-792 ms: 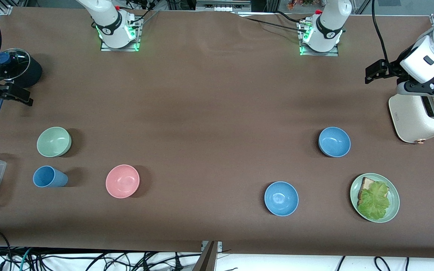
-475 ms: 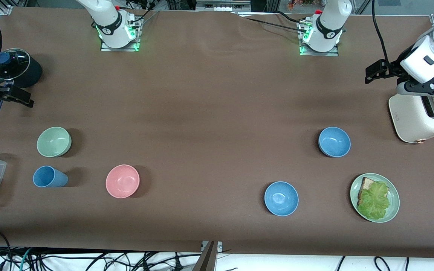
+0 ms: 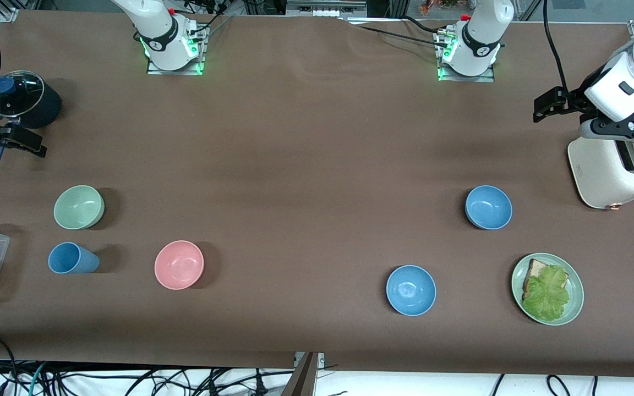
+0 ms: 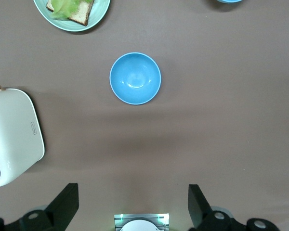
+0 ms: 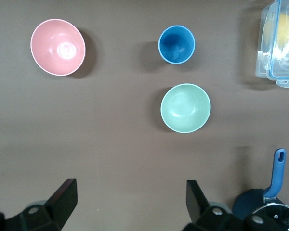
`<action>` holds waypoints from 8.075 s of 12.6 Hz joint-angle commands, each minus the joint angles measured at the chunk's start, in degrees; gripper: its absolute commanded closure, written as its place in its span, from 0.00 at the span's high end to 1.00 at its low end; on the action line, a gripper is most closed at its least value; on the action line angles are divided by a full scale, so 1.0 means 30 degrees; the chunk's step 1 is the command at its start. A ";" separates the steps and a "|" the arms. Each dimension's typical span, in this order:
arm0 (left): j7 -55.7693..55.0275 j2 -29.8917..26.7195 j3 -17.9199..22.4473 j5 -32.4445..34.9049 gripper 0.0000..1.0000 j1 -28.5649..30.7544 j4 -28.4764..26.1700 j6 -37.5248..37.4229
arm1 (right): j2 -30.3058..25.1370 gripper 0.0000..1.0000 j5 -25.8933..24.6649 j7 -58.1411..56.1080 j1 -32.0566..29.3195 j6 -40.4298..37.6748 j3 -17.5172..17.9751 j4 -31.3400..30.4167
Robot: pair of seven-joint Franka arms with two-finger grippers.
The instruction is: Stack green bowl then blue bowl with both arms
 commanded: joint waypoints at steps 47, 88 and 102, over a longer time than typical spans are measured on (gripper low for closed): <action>0.0009 -0.0140 -0.0116 -0.0165 1.00 0.0149 0.0140 -0.0318 | 0.9004 1.00 0.3849 -0.7162 -0.5792 0.5559 -0.0850 -0.0076; 0.0009 -0.0111 -0.0058 -0.0194 1.00 0.0208 0.0140 -0.0318 | 0.9122 0.00 0.6343 0.0184 0.2666 0.2954 0.1871 0.2764; 0.0009 -0.0111 -0.0087 -0.0165 1.00 0.0208 0.0111 -0.0318 | 1.1847 0.00 0.8746 1.3629 1.1842 1.0190 0.2459 0.2823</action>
